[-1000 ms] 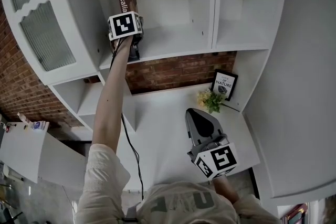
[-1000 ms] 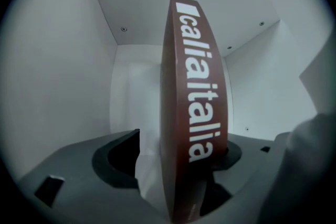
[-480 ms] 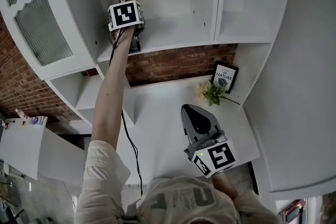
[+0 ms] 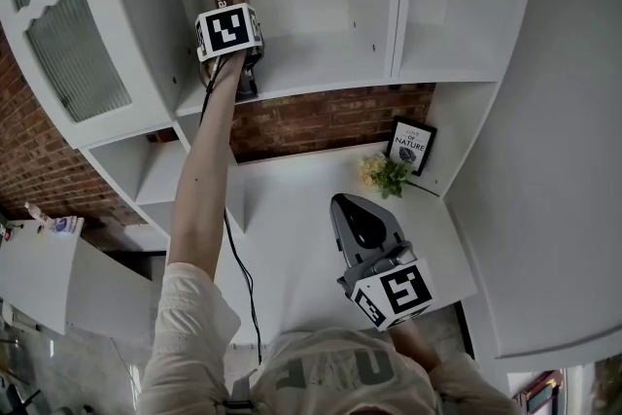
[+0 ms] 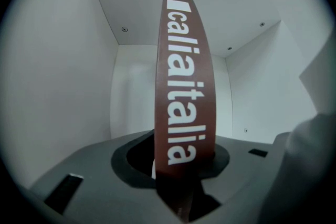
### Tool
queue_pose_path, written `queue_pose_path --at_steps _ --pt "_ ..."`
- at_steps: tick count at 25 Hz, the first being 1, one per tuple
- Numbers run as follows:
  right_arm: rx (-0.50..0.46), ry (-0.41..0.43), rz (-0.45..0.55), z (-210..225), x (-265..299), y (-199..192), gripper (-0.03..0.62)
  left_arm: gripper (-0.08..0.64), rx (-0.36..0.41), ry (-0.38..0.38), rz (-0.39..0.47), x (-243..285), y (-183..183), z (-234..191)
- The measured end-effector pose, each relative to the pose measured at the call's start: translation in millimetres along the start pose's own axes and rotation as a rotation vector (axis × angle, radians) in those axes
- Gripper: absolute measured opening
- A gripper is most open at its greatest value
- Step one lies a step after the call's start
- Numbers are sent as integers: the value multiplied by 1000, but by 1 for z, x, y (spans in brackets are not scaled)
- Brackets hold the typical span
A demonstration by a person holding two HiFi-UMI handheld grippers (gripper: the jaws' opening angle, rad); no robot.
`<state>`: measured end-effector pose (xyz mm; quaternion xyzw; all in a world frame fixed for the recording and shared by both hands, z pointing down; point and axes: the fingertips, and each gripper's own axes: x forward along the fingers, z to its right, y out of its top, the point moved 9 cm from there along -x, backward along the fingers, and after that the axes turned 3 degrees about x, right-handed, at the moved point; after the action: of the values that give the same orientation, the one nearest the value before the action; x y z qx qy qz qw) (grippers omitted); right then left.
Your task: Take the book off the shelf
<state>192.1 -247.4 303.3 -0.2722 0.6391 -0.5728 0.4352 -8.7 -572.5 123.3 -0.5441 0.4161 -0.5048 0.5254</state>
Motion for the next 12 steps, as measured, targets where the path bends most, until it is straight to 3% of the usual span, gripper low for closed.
queue_pose_path --at_steps 5,12 --pt "5 7 -2 2 3 3 15 153 -6 -13 4 -11 -4 0" --pt "19 99 -17 -17 13 9 15 154 -26 -35 76 -56 -9 -2"
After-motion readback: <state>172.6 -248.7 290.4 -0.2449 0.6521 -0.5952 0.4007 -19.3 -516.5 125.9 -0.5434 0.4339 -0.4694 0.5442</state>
